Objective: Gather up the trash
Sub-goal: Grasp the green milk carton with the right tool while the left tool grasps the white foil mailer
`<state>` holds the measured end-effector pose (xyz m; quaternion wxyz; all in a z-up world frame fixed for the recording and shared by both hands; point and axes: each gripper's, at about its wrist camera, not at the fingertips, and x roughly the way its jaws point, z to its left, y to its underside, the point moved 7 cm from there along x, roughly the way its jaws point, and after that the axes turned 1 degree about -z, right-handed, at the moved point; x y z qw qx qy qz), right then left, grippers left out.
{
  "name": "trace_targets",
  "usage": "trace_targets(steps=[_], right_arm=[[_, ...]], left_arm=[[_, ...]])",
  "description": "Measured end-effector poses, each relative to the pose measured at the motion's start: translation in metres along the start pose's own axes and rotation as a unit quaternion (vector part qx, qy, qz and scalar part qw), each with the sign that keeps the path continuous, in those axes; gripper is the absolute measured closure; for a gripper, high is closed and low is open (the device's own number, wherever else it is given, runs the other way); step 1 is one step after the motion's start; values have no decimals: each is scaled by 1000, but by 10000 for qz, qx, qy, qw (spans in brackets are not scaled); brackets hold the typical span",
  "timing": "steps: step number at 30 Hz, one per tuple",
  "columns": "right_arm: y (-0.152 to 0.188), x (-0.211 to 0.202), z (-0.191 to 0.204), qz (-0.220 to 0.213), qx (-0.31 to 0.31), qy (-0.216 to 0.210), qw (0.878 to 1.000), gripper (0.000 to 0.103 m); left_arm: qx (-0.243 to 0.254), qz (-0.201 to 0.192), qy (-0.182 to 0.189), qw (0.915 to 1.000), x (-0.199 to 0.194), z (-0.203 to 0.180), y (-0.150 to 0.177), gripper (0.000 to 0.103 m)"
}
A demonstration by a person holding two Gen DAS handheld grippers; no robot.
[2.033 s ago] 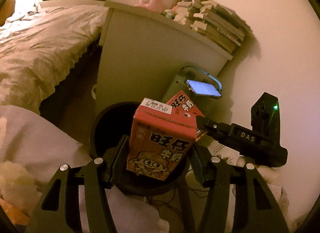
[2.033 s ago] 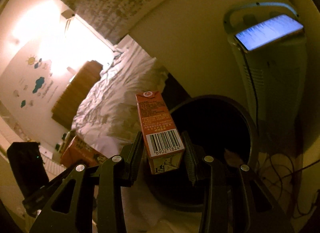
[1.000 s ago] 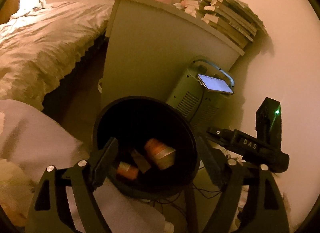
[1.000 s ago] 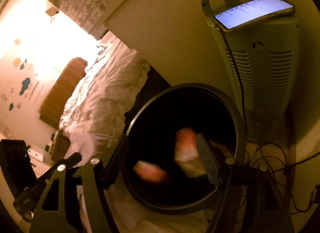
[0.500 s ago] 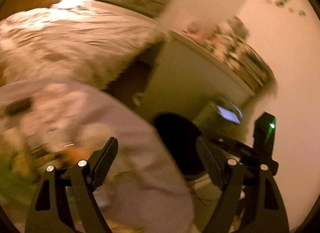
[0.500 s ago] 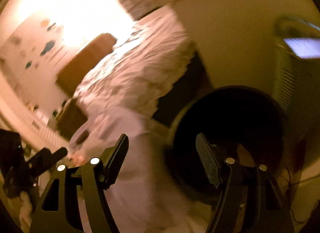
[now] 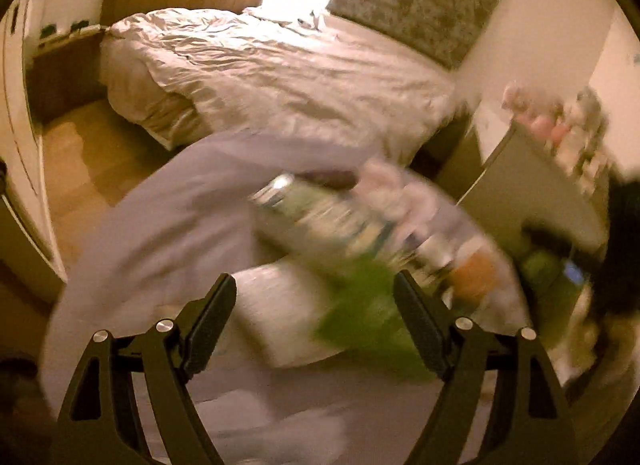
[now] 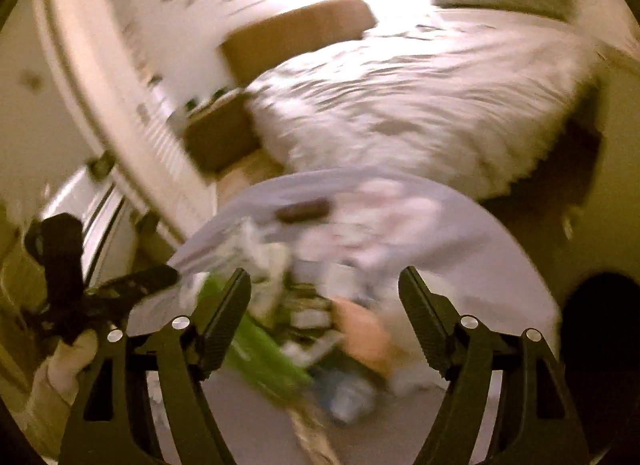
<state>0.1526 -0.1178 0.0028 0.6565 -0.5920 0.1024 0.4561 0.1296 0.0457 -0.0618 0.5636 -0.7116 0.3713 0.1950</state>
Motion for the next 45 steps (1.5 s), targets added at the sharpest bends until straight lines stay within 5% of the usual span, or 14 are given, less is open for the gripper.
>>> trace_targets(steps=[6,12,15,16,28,35,39,45], right_arm=[[-13,75,73,721,-1101,46,9913,27],[-7,140,93,1407,-1808,562,9718,27],[-1,157,91,1641,-1742,454,9699,32],[1,159,89,1703,-1689,396,9700,50],[-16,86,43,707,156,-348,9968,51],[-15,38,13,205,820,-457,9954,51],[-18,19,9,-69,994,-547,9935,51],[-31,-10,7,-555,1125,-688,9897,51]], left_arm=[[831,319,-74,9960,10,20,23,23],[1719,340,-163,9844,15,22,34,23],[2205,406,-203,9743,22,20,35,19],[2307,408,-207,9719,23,18,34,16],[3586,589,-29,9316,57,-6,35,13],[3063,651,154,9496,67,-5,32,25],[2677,563,218,9616,55,-2,34,39],[2198,269,203,9750,26,2,31,45]])
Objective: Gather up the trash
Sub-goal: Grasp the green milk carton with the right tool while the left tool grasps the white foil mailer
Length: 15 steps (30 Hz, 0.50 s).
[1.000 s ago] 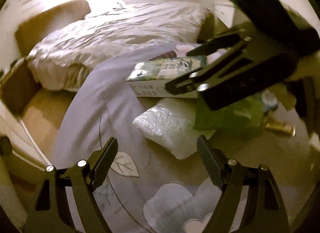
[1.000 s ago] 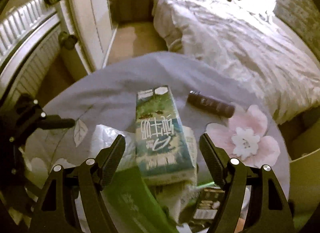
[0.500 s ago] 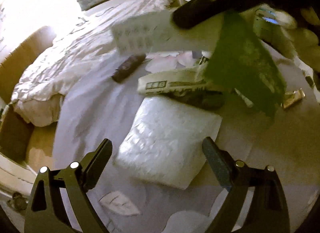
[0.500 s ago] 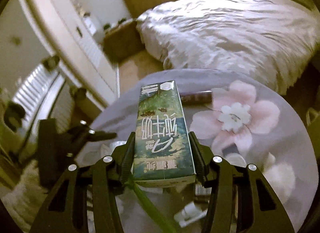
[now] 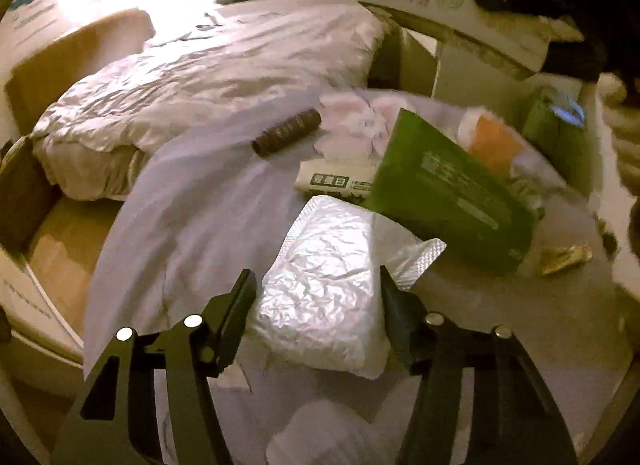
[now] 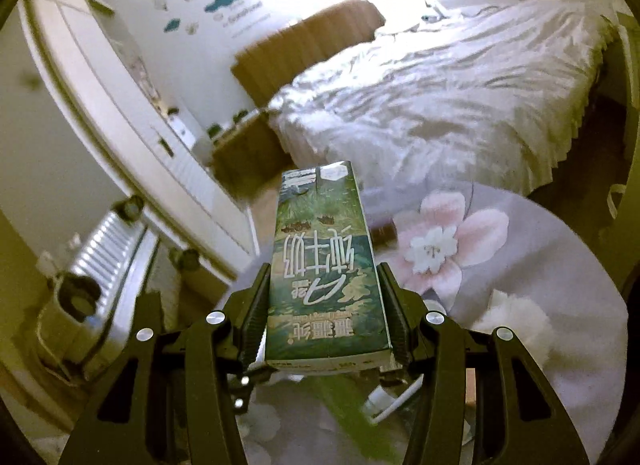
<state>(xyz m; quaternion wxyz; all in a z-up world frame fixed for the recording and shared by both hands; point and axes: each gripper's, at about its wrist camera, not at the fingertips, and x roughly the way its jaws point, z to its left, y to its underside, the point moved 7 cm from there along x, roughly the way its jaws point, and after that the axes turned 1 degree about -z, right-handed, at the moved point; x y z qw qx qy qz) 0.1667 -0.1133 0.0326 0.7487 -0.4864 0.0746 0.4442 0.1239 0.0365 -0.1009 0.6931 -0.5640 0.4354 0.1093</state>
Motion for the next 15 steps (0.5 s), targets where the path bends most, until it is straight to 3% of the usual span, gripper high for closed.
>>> trace_targets(steps=[7,11,15], right_arm=[[-3,-32,-5,-273,57,-80,9996,51],[3,-58,-22,-465,260,-69,9986,51],[9,-93,-52,-731,513,108,9959,51]], left_arm=[[-882,-822,116,9926,-63,1,-27,44],[-1002,-1083,301,9886,-77,-17,-55,44],[-918,-1192,658,9864,-71,-62,-88,44]])
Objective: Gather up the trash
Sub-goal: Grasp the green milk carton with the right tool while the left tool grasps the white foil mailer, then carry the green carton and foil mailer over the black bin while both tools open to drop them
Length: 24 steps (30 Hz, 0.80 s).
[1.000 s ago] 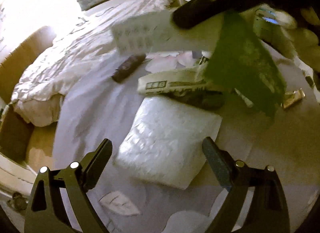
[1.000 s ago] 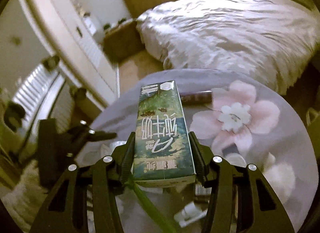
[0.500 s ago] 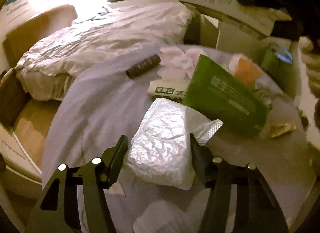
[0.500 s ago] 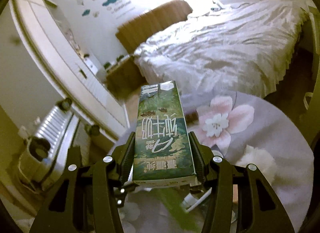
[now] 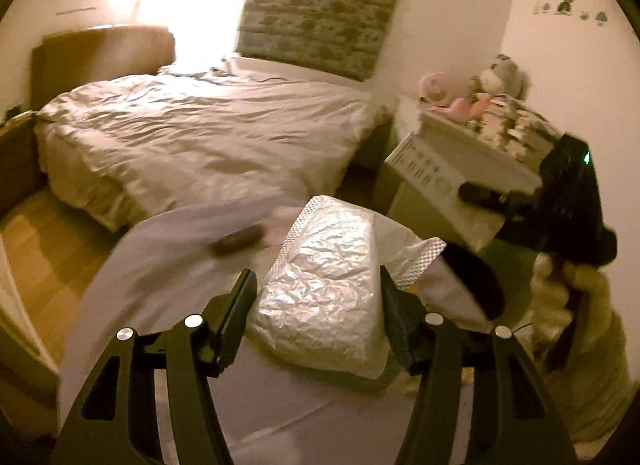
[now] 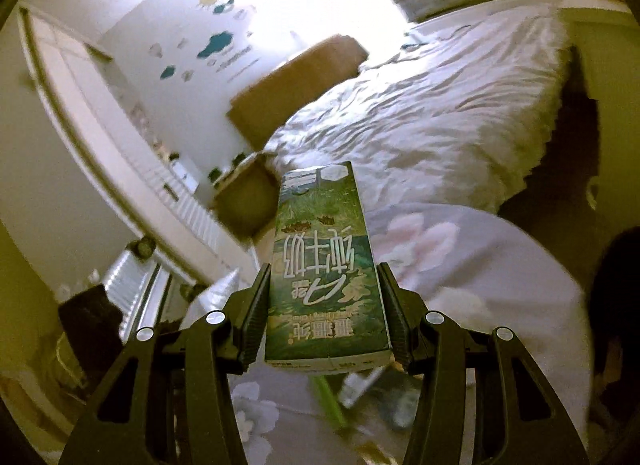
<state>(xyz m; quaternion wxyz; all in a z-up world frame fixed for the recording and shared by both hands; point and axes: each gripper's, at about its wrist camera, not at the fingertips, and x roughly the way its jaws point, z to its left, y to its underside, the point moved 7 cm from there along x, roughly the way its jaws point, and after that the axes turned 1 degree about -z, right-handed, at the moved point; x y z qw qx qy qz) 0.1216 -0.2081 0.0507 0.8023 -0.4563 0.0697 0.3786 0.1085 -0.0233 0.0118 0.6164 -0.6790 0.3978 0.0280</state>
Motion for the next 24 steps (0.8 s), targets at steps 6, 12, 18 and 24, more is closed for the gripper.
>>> trace_targets(steps=[6,12,18,24], right_arm=[[-4,-69,-68,-494,442,557,9962,51],[2,-128,-132,-882,884,1086,9862,51],[17,-160,-186,-1060,1262,1497,9749,51],[31,-168,-230,-1043,1578,1696,9672,51]], left_arm=[[177,113,616,9979,57,-87,-14,44],[395,389,1219,9910,109,-170,-9,44],[591,614,1505,9849,144,-220,-1,44],[665,837,1500,9829,175,-243,4,43]])
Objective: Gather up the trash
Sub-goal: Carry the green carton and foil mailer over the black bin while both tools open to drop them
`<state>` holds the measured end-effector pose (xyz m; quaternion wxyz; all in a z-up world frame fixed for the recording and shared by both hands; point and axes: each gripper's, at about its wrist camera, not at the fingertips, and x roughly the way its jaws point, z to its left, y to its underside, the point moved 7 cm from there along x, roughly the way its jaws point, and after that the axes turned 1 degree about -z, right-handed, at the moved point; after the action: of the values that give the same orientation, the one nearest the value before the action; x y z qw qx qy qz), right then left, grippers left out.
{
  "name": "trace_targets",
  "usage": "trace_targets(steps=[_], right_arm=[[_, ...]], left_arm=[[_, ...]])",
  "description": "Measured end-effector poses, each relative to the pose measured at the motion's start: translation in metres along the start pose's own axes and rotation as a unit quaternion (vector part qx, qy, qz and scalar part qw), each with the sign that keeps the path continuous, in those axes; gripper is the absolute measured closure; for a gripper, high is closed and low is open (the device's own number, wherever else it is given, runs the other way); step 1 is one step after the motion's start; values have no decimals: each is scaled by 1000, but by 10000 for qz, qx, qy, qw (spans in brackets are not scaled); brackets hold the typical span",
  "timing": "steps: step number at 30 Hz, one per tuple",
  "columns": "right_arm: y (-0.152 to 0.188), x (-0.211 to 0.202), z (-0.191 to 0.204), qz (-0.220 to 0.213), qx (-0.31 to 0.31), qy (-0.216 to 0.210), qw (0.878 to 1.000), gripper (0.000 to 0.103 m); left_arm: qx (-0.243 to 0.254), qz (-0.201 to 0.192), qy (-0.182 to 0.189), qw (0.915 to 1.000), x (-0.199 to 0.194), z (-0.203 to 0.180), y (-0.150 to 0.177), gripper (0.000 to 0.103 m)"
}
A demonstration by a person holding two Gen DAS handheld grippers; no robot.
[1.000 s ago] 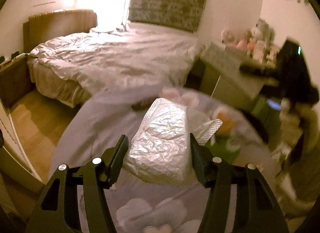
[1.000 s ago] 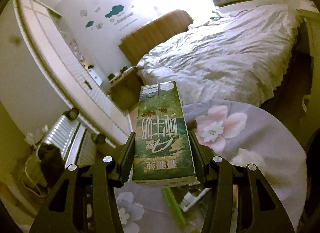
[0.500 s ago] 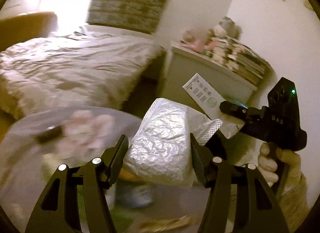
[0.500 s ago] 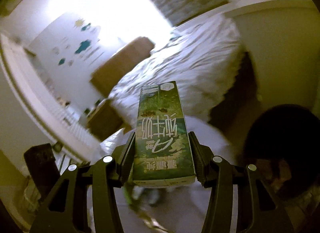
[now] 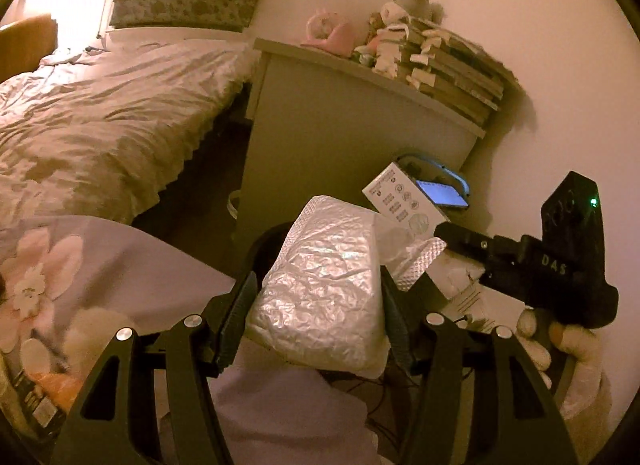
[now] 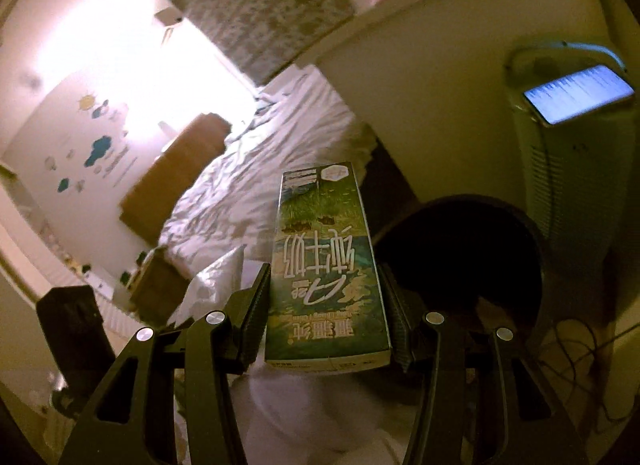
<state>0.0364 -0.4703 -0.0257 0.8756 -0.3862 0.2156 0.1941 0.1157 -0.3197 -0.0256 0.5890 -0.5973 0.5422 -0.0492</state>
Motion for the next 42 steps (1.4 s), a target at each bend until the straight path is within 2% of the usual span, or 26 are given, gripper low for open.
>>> trace_targets(steps=[13,29,32,36,39,42], right_arm=[[6,23,-41,177,410,184,9988,51],[24,34,-56,287,652,470,9964,51],[25,35,-59,293,710,506,9958,51],[25,37,-65,335,867,549,9942,50],[23,34,-69,270,910,611,9936,37],[22,32,-66,253,909,593,9938,35]], left_arm=[[153,314,-91,9993,42,-12,5,43],[288,413,-179,9986,64,-23,5,41],[328,372,-215,9985,64,-26,3,39],[429,310,-302,9981,62,-32,-1,31],[515,170,-371,9978,53,-36,-5,17],[634,49,-462,9969,44,-40,-10,14]])
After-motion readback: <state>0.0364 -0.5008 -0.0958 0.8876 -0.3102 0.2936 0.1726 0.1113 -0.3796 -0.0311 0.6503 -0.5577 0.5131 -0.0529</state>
